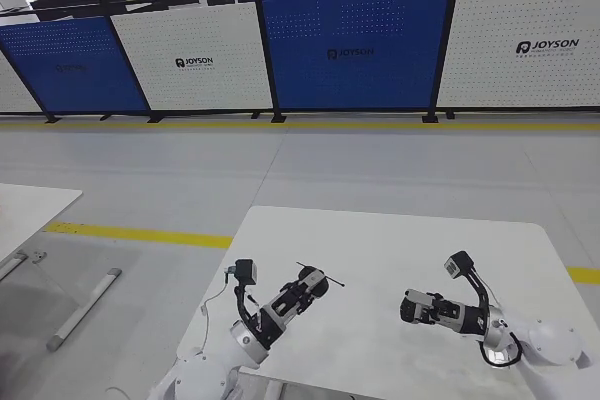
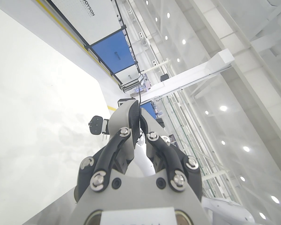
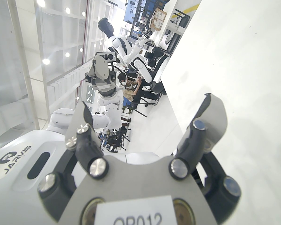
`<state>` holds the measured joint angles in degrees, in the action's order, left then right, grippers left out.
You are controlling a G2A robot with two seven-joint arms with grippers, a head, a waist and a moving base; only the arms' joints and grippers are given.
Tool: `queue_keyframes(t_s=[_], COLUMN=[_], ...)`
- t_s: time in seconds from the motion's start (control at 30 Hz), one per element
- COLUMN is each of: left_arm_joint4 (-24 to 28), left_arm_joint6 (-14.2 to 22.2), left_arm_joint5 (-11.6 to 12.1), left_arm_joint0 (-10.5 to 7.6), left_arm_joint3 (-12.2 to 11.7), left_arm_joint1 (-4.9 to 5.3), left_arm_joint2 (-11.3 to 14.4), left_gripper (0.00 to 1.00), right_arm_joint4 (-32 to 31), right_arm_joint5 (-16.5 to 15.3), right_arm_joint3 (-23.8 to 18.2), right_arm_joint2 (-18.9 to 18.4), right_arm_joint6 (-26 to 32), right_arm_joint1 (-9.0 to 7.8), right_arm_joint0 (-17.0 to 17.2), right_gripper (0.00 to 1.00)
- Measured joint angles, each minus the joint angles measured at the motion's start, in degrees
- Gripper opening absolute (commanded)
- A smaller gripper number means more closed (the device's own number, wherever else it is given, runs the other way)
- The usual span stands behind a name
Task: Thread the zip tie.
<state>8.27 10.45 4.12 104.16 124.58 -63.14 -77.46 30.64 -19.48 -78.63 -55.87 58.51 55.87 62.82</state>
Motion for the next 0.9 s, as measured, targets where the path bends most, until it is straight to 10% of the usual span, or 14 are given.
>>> queue_keyframes(t_s=[0.3,0.67,0.9], left_arm_joint4=[0.2,5.6,2.0], left_arm_joint6=[-1.2,-3.0,-1.8], left_arm_joint5=[1.0,10.1,6.8], left_arm_joint0=[-0.96,3.31,4.63], left_arm_joint3=[-0.2,10.2,9.1], left_arm_joint1=[-0.22,-0.36,-0.32], left_arm_joint2=[0.6,-5.4,-6.2], left_gripper=[0.0,0.0,0.0], right_arm_joint4=[0.0,0.0,0.0], right_arm_joint5=[0.0,0.0,0.0], right_arm_joint3=[0.0,0.0,0.0], right_arm_joint2=[0.0,0.0,0.0], right_arm_joint6=[0.0,0.0,0.0], right_arm_joint1=[0.0,0.0,0.0], right_arm_joint0=[0.0,0.0,0.0], right_gripper=[1.0,1.0,1.0])
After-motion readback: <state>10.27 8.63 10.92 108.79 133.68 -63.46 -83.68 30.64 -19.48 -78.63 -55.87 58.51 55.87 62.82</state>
